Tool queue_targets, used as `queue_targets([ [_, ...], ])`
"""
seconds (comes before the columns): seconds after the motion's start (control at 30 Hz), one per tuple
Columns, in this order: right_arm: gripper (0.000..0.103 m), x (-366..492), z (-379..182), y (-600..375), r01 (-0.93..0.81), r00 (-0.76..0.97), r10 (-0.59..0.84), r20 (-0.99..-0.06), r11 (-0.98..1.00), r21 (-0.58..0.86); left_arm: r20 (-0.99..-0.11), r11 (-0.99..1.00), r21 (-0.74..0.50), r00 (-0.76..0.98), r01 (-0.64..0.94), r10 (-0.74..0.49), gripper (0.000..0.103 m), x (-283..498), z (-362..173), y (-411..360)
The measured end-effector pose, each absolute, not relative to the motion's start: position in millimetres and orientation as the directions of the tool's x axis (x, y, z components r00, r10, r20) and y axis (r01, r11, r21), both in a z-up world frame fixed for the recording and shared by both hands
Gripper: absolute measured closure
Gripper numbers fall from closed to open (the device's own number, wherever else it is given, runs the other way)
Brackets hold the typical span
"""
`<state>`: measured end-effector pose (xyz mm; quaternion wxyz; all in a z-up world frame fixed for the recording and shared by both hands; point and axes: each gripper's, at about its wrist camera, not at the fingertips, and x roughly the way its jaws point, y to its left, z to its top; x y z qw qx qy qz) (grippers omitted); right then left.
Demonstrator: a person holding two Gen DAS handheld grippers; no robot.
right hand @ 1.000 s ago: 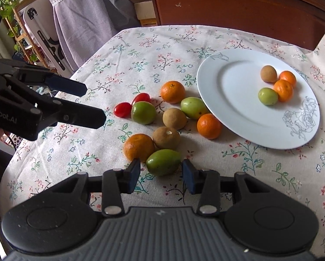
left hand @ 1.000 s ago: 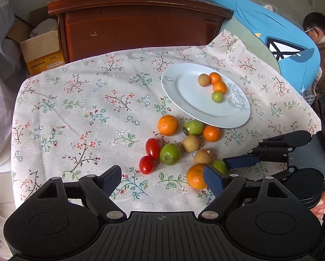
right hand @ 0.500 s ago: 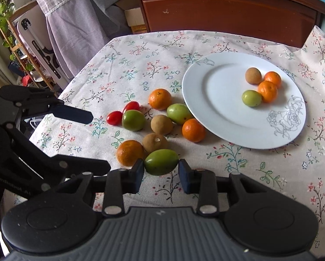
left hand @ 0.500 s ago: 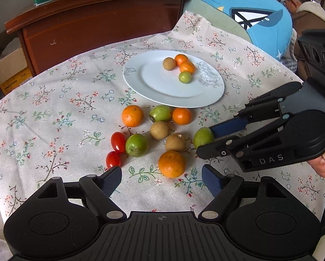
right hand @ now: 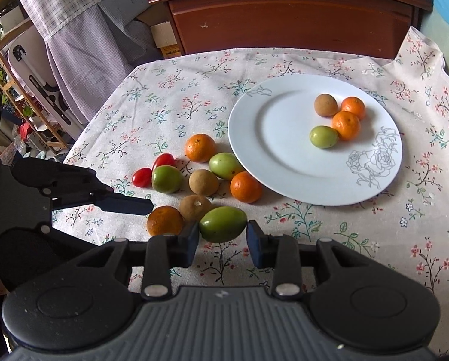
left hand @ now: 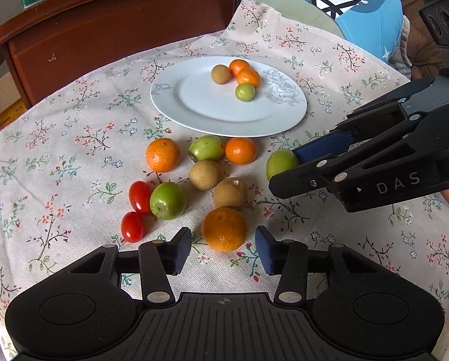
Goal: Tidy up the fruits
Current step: 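Grasp an orange with the left gripper while the right gripper grasps a green fruit, then carry the orange and green fruit onto the plate and open both grippers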
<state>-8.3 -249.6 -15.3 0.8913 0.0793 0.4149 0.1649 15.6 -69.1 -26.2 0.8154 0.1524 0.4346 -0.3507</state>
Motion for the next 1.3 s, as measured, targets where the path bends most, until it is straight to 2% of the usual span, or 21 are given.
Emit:
queue_targets([
  [0.1, 0.068, -8, -16, -249, -0.227, 0.599, 0.357, -0.717, 0.934, 0.276, -0.814, 0.707, -0.055, 0.378, 0.705, -0.441, 0.059, 16, -28, -71],
  [0.2, 0.068, -7, -16, -249, -0.22, 0.598, 0.353, -0.719, 0.936, 0.276, -0.813, 0.704, -0.059, 0.375, 0.708, -0.446, 0.072, 16, -30, -74],
  [0.37, 0.068, -4, -16, -254, -0.197, 0.599, 0.356, -0.718, 0.934, 0.3, -0.805, 0.708, -0.074, 0.377, 0.703, -0.458, 0.073, 17, -25, -73],
  [0.7, 0.068, -1, 10, -276, -0.153, 0.675, 0.345, -0.652, 0.93, 0.334, -0.708, 0.734, -0.1, 0.471, 0.671, -0.527, 0.072, 29, 19, -68],
  [0.97, 0.068, 4, 26, -297, -0.089, 0.735, 0.299, -0.609, 0.932, 0.35, -0.668, 0.768, -0.117, 0.523, 0.629, -0.53, 0.072, 54, 31, -78],
  [1.3, 0.068, 16, 6, -313, 0.074, 0.7, 0.211, -0.682, 0.929, 0.363, -0.676, 0.775, -0.128, 0.517, 0.619, -0.525, 0.072, 75, 19, -99],
])
